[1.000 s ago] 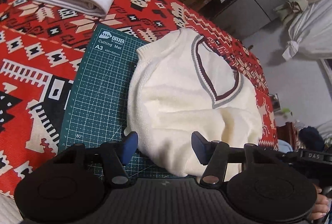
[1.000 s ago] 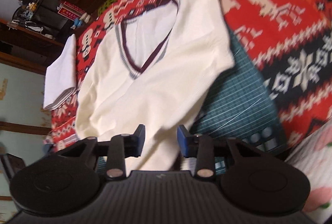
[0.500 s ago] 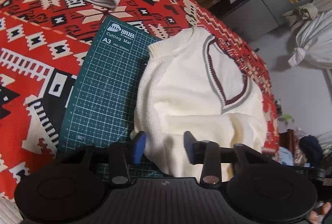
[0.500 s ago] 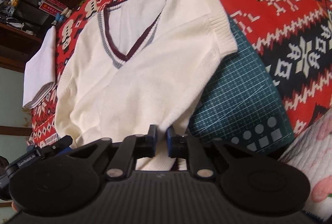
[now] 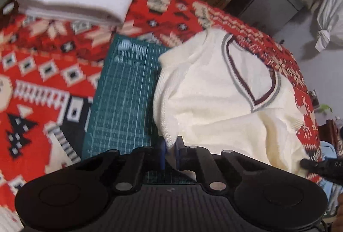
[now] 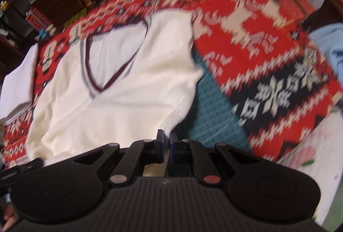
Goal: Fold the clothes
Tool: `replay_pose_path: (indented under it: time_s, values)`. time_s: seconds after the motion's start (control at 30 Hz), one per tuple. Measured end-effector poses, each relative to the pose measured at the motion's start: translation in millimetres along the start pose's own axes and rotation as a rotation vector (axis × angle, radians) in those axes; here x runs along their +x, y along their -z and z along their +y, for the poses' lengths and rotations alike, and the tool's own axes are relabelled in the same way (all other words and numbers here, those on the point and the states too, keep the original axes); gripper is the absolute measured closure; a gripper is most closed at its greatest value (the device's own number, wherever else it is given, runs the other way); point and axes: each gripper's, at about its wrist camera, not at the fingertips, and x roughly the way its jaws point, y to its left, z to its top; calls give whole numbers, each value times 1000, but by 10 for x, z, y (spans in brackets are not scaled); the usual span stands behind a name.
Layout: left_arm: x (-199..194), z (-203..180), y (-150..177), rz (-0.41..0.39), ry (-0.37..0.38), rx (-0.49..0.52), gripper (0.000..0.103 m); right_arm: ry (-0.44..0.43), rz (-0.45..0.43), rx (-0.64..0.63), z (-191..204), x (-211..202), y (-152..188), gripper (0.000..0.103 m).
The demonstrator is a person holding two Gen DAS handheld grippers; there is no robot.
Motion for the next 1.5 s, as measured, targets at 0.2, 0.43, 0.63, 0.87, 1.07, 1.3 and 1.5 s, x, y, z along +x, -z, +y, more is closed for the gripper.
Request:
replay_pose_path:
  time_s: [0.2,0.43,0.63,0.87,1.07,1.3,1.5]
  values:
    - [-174,-12,-97,-62,-16,11,95,59,-102,21,-134,-135,-229,99]
    - [-364,-60,-281,-138,-38,36,96,88,-188,28,-146,-203,-519,99]
    - [-563,-190,-563,-220,-32,61,96,91,-303,29,-56,-350,-814,99]
    - [-765,-454,-779,-318,-28,122,96,126,-437,18,44,-533,-1089,98]
    - [-352,-651,-979,-287,-134,191,96,195,-412,-21,131,-201,-1255,98]
    - [239,-728,-1068,-189,-226,231,95,271,-335,5,64,430,-1331,98]
    - [374,-740,-1005,-127,-230,223,67,232,-257,67,-166,621,-1365,71]
